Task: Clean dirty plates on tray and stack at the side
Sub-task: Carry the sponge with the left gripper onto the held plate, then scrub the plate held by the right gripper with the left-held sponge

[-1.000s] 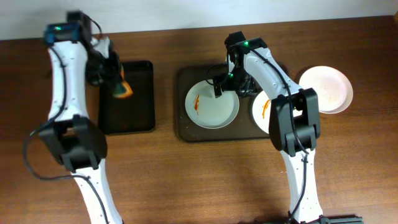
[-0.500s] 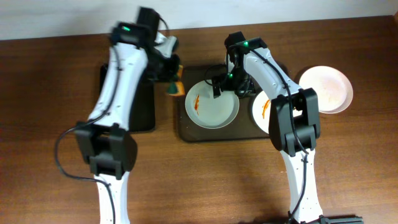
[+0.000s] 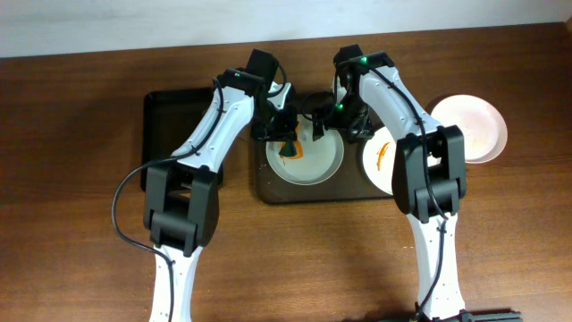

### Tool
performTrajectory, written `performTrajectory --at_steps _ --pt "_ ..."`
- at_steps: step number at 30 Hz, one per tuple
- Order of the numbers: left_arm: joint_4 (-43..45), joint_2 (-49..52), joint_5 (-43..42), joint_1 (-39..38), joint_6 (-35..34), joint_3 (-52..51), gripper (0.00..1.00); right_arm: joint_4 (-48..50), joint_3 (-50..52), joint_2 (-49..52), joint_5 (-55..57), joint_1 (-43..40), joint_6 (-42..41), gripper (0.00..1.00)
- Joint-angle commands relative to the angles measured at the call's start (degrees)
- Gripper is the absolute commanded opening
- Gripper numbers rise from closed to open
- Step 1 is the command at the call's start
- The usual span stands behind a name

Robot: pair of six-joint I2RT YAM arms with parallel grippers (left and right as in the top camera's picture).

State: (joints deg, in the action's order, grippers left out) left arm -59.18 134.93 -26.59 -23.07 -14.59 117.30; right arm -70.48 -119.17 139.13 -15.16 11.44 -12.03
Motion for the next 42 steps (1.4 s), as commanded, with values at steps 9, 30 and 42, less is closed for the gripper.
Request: performTrajectory --at_steps 9,30,42 --pt "-20.2 -1.51 8.98 7.48 3.13 16.31 0.79 -3.8 -0.57 0.72 -0.98 -0.68 -0.46 0.68" --pt "-19.23 -0.59 5.79 4.94 4.02 10.6 0.7 -4.28 4.81 0.81 0.59 -0.92 -0.26 0.04" --pt "3.58 1.25 8.61 -4.74 11.26 -3.76 0.67 -3.61 4.81 0.81 0.59 -0.92 -0.26 0.04"
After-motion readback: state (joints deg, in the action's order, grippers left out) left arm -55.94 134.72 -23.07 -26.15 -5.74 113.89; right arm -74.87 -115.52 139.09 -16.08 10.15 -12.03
